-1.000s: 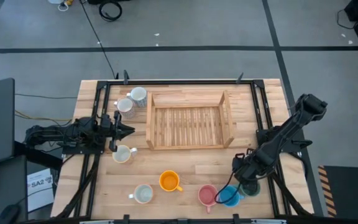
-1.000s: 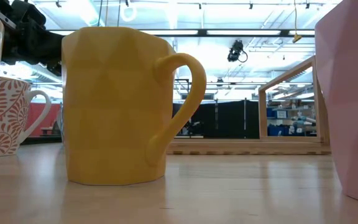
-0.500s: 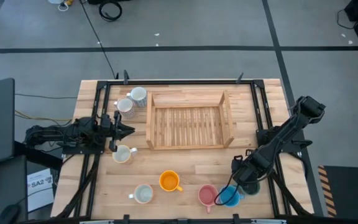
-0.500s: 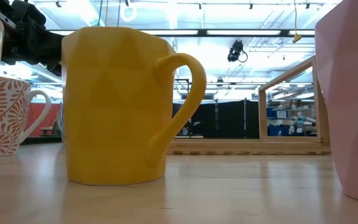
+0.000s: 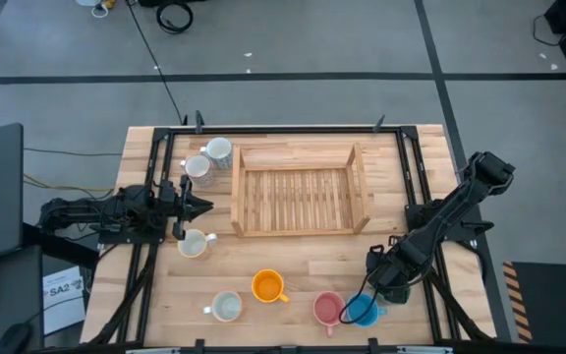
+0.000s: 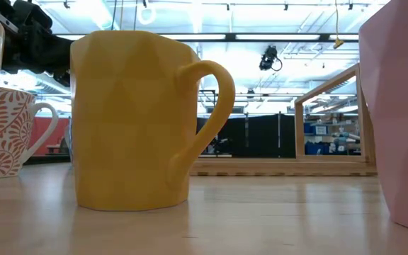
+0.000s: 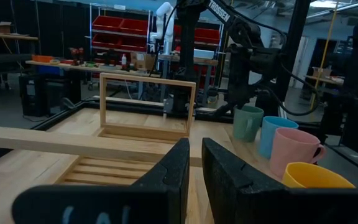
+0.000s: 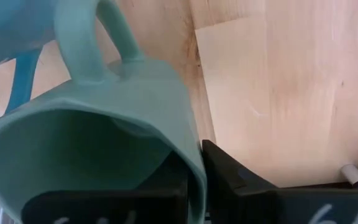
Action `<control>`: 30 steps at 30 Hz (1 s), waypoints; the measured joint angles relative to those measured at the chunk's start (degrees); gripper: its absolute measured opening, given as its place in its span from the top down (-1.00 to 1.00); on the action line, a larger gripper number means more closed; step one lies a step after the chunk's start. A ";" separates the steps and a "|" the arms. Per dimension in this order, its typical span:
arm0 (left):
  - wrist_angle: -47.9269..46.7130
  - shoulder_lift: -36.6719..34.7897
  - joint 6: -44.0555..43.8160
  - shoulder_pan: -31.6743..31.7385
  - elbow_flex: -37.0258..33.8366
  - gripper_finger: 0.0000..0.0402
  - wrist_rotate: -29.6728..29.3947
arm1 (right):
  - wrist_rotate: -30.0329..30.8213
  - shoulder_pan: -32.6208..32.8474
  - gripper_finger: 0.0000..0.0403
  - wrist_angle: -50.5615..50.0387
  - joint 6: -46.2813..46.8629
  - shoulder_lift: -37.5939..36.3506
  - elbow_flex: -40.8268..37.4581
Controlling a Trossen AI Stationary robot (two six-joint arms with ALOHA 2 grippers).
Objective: Place coffee mugs
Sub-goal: Put the green cup on the shelf
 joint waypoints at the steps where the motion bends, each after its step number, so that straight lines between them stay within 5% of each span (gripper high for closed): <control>1: 0.00 0.00 0.00 0.00 0.01 0.75 0.00 | -0.01 -0.01 0.85 -0.05 0.23 0.00 0.00; 13: 0.00 0.01 0.00 -0.01 0.01 0.75 0.00 | -0.60 -0.14 0.85 -3.09 5.36 -6.30 -0.07; 30: 0.00 0.00 0.00 -0.01 0.01 0.75 0.00 | -14.06 -7.16 0.84 -3.16 6.58 -20.15 -0.07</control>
